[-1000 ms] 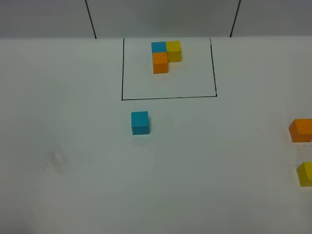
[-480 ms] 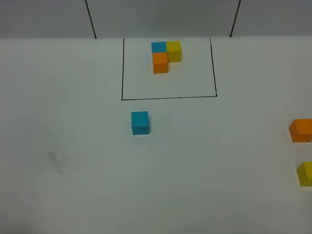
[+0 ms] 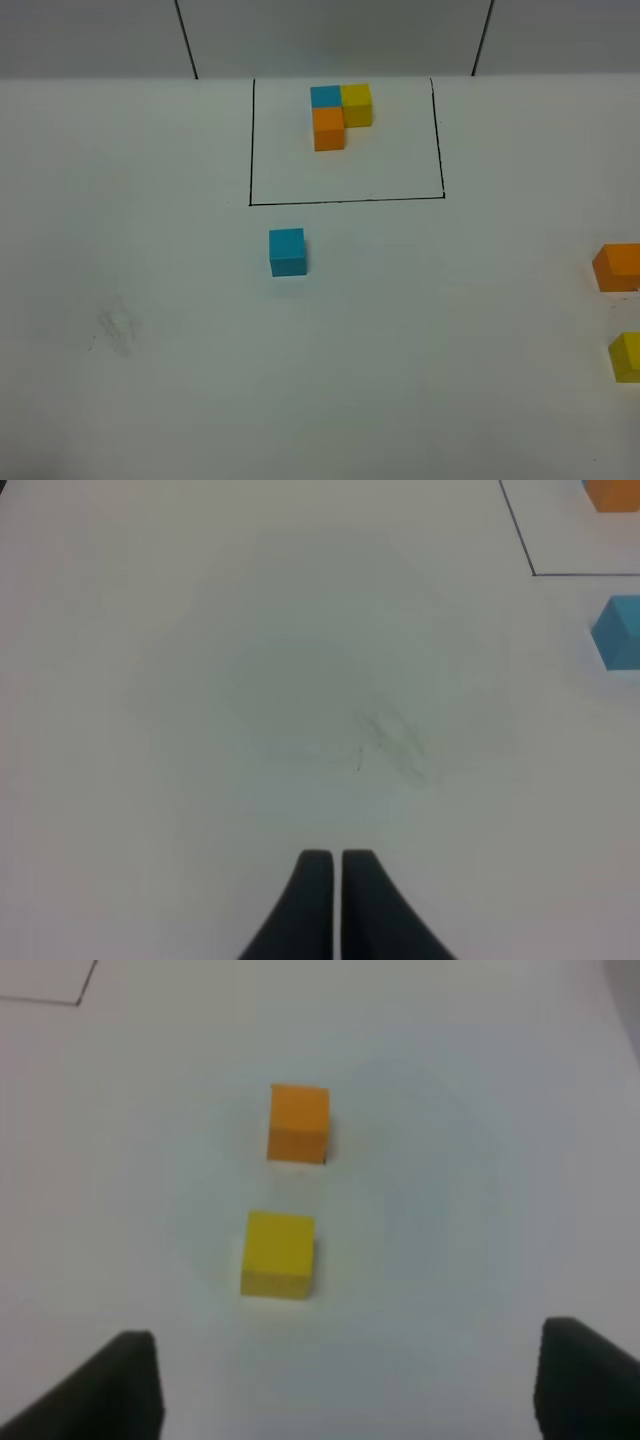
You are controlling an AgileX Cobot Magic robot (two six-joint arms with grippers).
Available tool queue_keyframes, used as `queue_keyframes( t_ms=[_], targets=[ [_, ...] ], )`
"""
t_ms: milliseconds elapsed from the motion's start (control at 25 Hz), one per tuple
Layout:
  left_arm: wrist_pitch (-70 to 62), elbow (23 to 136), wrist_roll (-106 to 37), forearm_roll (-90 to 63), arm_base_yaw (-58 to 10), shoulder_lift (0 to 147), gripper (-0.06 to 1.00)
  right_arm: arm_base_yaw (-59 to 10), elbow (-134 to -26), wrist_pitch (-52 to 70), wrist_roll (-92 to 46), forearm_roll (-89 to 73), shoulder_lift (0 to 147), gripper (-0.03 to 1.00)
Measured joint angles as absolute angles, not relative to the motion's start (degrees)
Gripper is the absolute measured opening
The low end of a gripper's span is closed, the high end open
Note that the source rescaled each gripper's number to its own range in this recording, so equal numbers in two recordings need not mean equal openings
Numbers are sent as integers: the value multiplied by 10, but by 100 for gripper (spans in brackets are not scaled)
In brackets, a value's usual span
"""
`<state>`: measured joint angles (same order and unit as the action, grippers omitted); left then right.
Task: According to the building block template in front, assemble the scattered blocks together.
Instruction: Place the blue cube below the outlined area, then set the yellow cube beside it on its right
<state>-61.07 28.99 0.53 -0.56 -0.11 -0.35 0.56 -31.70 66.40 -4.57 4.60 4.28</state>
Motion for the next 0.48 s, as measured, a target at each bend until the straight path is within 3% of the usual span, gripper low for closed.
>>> queue_keyframes(
  t_ms=[480],
  targets=[
    [-611, 290, 4, -6, -1, -3, 0, 6, -362, 675, -44, 42, 193, 94]
  ],
)
